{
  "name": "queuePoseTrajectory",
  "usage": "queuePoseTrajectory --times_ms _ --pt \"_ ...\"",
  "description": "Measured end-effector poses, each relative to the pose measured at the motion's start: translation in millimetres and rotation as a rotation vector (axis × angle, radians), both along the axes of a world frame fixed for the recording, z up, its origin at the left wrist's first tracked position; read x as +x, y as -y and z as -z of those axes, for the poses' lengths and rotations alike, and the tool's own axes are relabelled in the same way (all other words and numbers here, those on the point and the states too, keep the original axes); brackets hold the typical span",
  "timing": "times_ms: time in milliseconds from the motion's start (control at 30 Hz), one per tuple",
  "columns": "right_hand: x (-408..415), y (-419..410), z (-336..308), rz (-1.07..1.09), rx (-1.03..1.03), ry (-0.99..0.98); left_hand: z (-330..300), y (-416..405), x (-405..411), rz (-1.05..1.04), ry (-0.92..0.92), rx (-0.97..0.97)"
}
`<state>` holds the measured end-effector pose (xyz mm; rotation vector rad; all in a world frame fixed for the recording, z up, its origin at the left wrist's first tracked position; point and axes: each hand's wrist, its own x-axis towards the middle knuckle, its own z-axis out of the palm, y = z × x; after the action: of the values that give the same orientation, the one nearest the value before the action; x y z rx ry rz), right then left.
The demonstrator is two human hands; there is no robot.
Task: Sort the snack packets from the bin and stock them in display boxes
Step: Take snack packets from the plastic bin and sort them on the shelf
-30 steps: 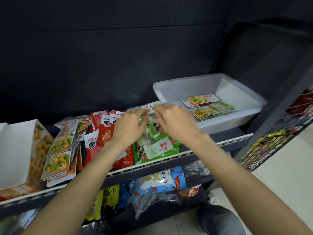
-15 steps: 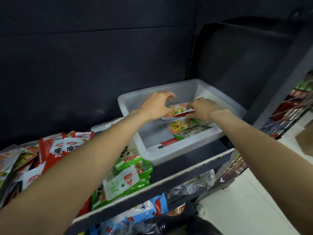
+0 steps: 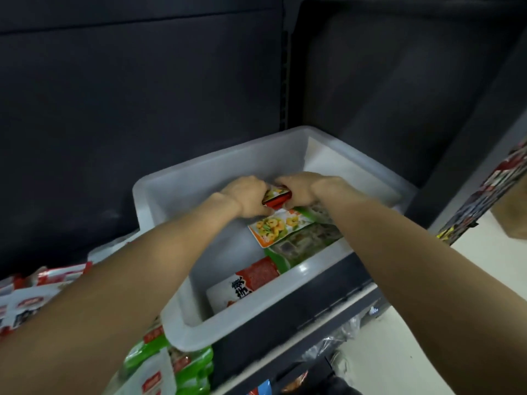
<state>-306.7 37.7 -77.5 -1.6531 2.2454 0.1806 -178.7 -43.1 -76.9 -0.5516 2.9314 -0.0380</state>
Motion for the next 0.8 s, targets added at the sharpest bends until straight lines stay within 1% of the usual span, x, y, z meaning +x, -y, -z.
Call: queuePoseTrajectory --times_ms 67,200,233,300,367,433,500,533,600,633,700,733,800 --pt "1.4 0.1 -5.5 -0.039 0.012 -0.034 -8.0 2.2 5.3 -0.001 0.045 0.06" --pt "15.4 -5.0 -22.3 -0.102 0.201 0.0 -16.2 -0.3 30.3 -0.019 0.112 0.2" --pt "20.3 -8.4 -25.0 -0.115 0.194 -0.008 -16.4 -2.0 37.2 -0.017 0.103 0.219" --pt "31.5 -18.5 -32.7 -0.11 0.078 -0.006 -20.8 -5.0 53.0 -0.017 0.049 0.255" --pt "42.0 -31.6 -44.4 -0.064 -0.102 -0.008 -31.5 -8.1 68.5 -0.052 -0.071 0.303" --pt "56.1 -45.8 -57.6 0.0 -0.298 -0.044 -44.9 -12.8 84.8 -0.101 -0.233 0.295" --pt "74.1 -58.3 -68.0 0.075 -0.591 -0.062 -59.8 -19.2 105.4 -0.183 -0.417 0.297" --pt "86.8 -65.5 -73.0 0.101 -0.753 -0.041 -67.0 -22.6 117.8 -0.231 -0.517 0.32" --pt "118.8 -79.6 -83.8 0.141 -1.008 0.06 -81.0 -31.0 148.4 -0.304 -0.712 0.435" --pt "137.1 -85.9 -89.7 0.163 -1.082 0.136 -86.4 -38.1 166.9 -0.334 -0.801 0.568" --pt "178.5 -95.0 -99.5 0.176 -1.143 0.278 -92.4 -56.0 207.3 -0.399 -0.939 0.859" --pt "200.6 -97.5 -101.3 0.171 -1.134 0.345 -91.0 -63.3 227.9 -0.434 -0.987 0.939" --pt "245.0 -96.1 -98.2 0.157 -1.043 0.504 -83.9 -78.8 268.3 -0.523 -1.061 0.996"
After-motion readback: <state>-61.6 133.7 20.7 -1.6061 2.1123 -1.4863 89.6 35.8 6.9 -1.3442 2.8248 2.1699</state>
